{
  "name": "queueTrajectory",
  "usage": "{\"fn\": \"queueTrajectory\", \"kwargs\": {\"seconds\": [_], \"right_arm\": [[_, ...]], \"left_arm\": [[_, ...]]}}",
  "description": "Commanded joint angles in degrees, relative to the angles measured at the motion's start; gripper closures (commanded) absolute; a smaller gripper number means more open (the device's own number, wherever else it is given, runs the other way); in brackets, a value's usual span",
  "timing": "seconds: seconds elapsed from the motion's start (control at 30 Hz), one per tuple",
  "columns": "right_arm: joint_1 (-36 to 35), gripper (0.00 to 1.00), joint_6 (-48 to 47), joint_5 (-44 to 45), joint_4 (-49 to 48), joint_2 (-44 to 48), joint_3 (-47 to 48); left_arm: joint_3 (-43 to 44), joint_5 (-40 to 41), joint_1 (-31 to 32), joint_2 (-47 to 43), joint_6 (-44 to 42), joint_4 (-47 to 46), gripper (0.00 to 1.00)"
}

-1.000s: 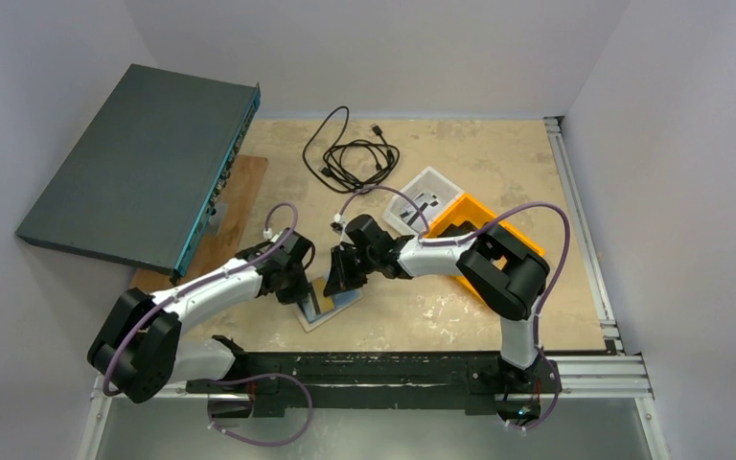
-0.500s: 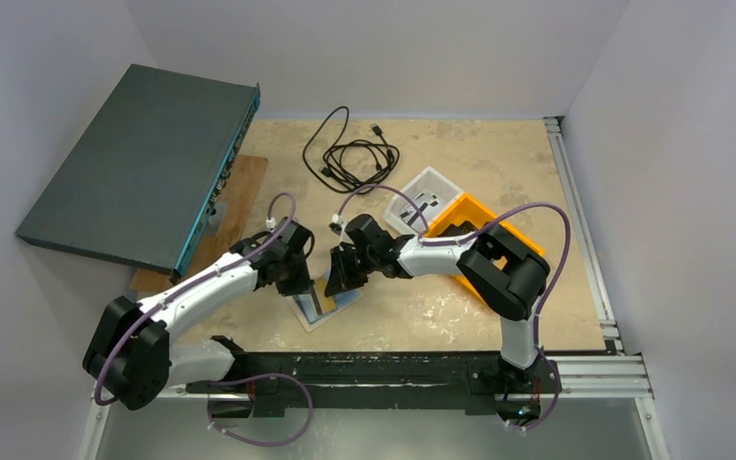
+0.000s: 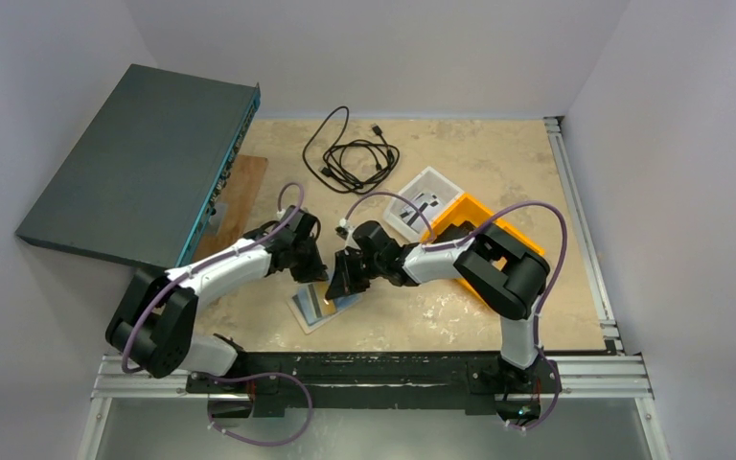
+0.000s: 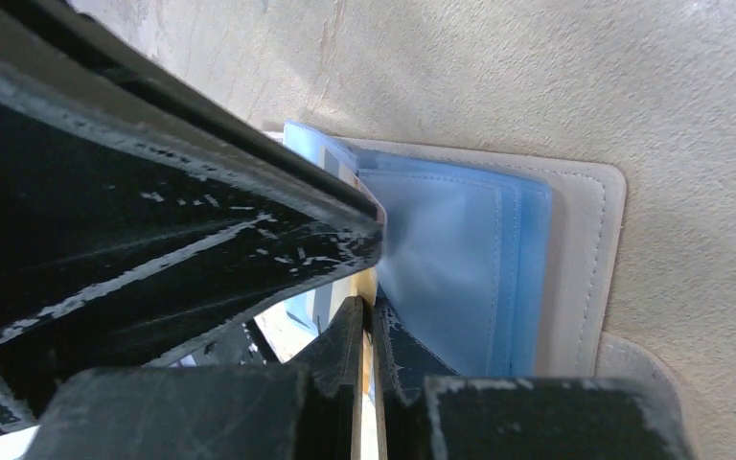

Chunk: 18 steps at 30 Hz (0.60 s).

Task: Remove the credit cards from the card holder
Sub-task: Remove the credit card from the card holder.

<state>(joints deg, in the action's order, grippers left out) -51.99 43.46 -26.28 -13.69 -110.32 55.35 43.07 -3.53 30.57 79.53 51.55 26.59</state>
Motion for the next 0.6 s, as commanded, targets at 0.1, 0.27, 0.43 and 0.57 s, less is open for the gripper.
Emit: {"fn": "queueTrajectory", "kwargs": {"seconds": [0.1,0.27,0.43,0.57], "right_arm": [[-0.21,1.00,2.48,-0.02,-4.26,-2.02,-2.45],[-0.22,1.00,3.77,0.73,-5.11,-1.92,-3.38],[-0.92,1.00,4.13,1.07,-4.34,-2.00,-2.83],[-2.33,1.00,4.39,1.73,-3.05,-2.18,-1.97]], "left_arm": [[2.72,-3.92,-0.79,5.89,1.71,-7.66,0.94],[4.35,-3.65,-0.75,10.71,1.94,-4.56,1.00],[4.86,-2.44,-0.81,13.31,1.84,-2.61,1.00],[5.14,-2.12,-0.81,14.69,1.81,-2.45,1.00]]}}
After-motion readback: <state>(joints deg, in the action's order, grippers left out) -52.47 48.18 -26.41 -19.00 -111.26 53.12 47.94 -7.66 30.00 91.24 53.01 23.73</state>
